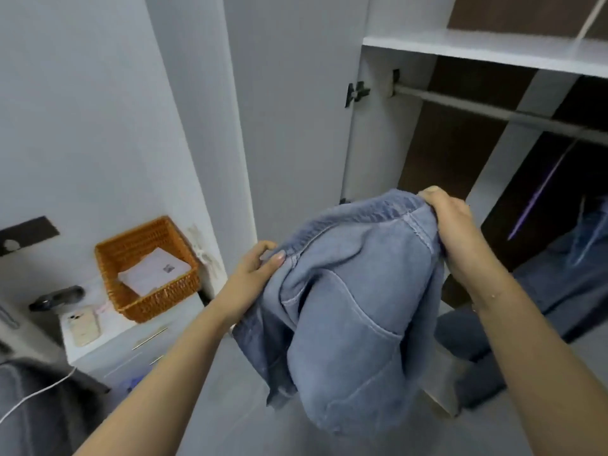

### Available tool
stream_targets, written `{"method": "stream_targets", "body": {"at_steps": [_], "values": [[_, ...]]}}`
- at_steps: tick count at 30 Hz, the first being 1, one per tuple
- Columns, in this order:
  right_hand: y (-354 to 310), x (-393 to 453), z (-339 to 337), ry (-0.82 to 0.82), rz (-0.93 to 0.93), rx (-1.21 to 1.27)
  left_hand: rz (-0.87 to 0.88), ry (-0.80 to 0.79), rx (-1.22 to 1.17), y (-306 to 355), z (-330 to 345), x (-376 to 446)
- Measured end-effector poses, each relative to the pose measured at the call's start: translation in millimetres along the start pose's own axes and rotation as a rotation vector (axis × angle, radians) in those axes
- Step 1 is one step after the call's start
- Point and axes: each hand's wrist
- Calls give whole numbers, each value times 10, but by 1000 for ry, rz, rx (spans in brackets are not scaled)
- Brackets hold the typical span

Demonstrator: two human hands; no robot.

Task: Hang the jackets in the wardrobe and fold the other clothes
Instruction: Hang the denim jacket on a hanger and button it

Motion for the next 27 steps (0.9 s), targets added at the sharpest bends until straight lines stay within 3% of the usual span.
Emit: {"method": "stream_targets", "body": {"at_steps": [3,6,7,8,12,14,17,19,23,27], "values": [[247,281,-264,-149,17,-208,70,-158,-29,456,325,524],[456,342,-222,-459,-15,-131,97,-351,49,831,761,1080],[537,366,-185,-485,-47,-131,106,-393,91,926,893,1257],[630,415,-157,-435,-88,-147,111,-426,143,998,999,1430],[767,792,-194,27,-175,-76,169,-478,290,947,1192,2052],[705,1036,-219,139,-180,-63,195,-485,292,792,1201,2348],[611,1351,-188,184,-192,-93,194,-431,320,436,1188,2747],[606,1487,-176,202,-169,-102,51,-439,308,118,1148,2916],[593,1694,-207,213,-104,-84,-215,-802,258,-329,1251,3049],[600,1839,-367,388,-94,-99,-149,-660,80,-402,1506,3363]]}}
Point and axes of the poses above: each hand's wrist, its own x-axis towards the middle knuckle, its own z-axis out of the palm, y = z × x
